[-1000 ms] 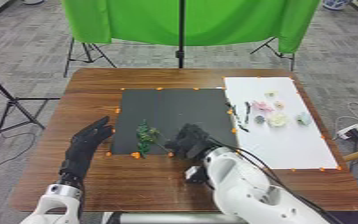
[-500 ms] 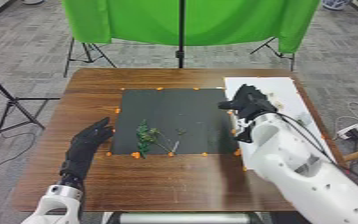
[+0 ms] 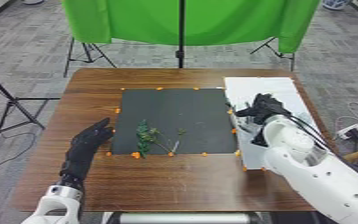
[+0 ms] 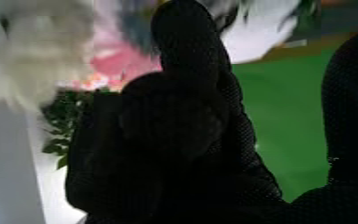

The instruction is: Arrange flowers

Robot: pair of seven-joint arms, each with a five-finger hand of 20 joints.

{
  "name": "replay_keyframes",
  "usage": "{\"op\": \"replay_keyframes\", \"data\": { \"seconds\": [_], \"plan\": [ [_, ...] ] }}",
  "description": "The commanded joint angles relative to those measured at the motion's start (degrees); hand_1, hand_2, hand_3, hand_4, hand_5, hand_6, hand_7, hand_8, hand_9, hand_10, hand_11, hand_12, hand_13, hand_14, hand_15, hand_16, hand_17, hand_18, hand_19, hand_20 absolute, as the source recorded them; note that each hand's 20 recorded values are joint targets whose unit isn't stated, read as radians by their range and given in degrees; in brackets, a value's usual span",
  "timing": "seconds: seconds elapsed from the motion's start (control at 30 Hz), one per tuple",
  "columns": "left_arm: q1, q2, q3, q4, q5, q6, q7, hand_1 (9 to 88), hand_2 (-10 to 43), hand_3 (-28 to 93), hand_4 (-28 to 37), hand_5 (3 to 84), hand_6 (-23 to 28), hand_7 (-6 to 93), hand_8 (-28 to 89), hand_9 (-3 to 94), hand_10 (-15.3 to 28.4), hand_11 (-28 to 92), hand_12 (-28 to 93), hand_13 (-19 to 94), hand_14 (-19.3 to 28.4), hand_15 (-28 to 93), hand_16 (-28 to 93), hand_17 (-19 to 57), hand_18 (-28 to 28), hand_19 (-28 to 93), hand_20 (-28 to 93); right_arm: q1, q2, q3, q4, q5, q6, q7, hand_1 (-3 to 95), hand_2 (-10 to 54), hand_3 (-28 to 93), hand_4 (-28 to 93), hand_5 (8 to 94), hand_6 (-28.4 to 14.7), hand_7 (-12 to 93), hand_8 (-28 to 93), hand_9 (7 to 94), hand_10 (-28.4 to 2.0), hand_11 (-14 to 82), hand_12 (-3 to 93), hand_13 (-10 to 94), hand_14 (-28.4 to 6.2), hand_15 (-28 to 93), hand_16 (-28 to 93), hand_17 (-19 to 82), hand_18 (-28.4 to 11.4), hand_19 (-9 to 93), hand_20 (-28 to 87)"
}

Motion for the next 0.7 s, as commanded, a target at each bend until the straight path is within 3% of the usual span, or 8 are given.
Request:
{"op": "replay_keyframes", "data": {
  "seconds": [0.03, 0.17, 0.33, 0.4, 0.43, 0.7],
  "plan": [
    [0.5, 0.00, -0.21, -0.15, 0.21, -0.66, -0.96, 25.1, -6.8, 65, -20.4, 40.9, 3.1, 8.5, -4, 40.2, 11.9, 13, 17, 29, 16.1, 17, 6, -0.7, 14.0, 5, 20, 2.0, -0.6, -4.0, 1.4, -1.1, -2.0, -0.7, 28.6, -9.5, 56, -14, 77.3, -6.0, 13, -6, 90.1, -13.7, 36.7, 24.9, 94, -3.6, 56, 30, 70, -8.8, 93, 49],
    [0.7, -0.03, -0.27, -0.22, 0.20, -0.75, -0.97, 25.2, -6.8, 64, -20.4, 40.9, 3.1, 8.5, -4, 40.2, 11.9, 13, 17, 29, 16.1, 17, 6, -0.7, 14.0, 5, 20, 3.4, -1.1, -8.0, 2.4, -5.8, -4.2, -1.1, 29.0, -9.5, 54, -15, 79.5, -6.0, 14, -6, 90.5, -13.8, 36.3, 24.8, 94, -3.6, 57, 29, 70, -8.7, 93, 49],
    [0.5, -0.03, -0.34, -0.19, 0.33, -0.84, -1.11, 25.1, -6.9, 65, -20.4, 40.9, 3.1, 8.6, -4, 40.1, 11.8, 13, 17, 29, 16.1, 17, 6, -0.7, 14.0, 5, 20, 4.9, -2.4, -11.3, 4.6, -7.2, -5.3, -0.9, 40.4, -9.5, 56, -14, 82.8, -4.1, 21, -5, 91.8, -11.9, 37.8, 25.0, 94, -2.9, 60, 28, 71, -8.7, 93, 52],
    [0.4, -0.15, -0.38, -0.16, 0.30, -1.13, -1.13, 25.1, -6.9, 65, -20.5, 40.9, 3.1, 8.6, -4, 40.1, 11.8, 13, 17, 29, 16.1, 16, 6, -0.7, 14.0, 5, 20, 4.8, -2.9, -11.6, 5.4, -6.7, -4.3, -0.8, 44.9, -9.5, 55, -13, 83.0, -3.9, 21, 8, 92.2, -11.5, 38.5, 24.9, 94, -2.6, 61, 27, 72, -8.8, 93, 53],
    [0.3, -0.13, -0.33, -0.11, 0.35, -1.25, -1.25, 25.1, -6.9, 65, -20.4, 40.8, 3.1, 8.6, -4, 40.1, 11.7, 13, 17, 29, 16.0, 16, 6, -0.7, 14.0, 5, 20, 4.6, -3.1, -11.1, 5.5, -6.5, -4.6, -0.9, 52.8, -9.5, 49, -7, 84.4, -3.6, 21, 17, 92.8, -11.4, 39.4, 24.7, 94, -2.3, 62, 27, 72, -8.9, 93, 54],
    [0.4, -0.15, -0.35, -0.07, -0.02, -1.26, -1.29, 25.4, -6.6, 65, -19.7, 40.6, 3.2, 8.3, -4, 39.9, 11.7, 13, 17, 29, 16.1, 16, 6, -0.7, 14.0, 5, 20, 1.5, -2.5, -5.6, 2.2, -0.5, 5.5, -2.0, 54.3, -9.5, 57, -3, 85.2, -1.7, 28, 25, 93.7, -10.7, 45.8, 23.2, 94, -2.2, 68, 24, 75, -10.0, 93, 60]
  ]
}}
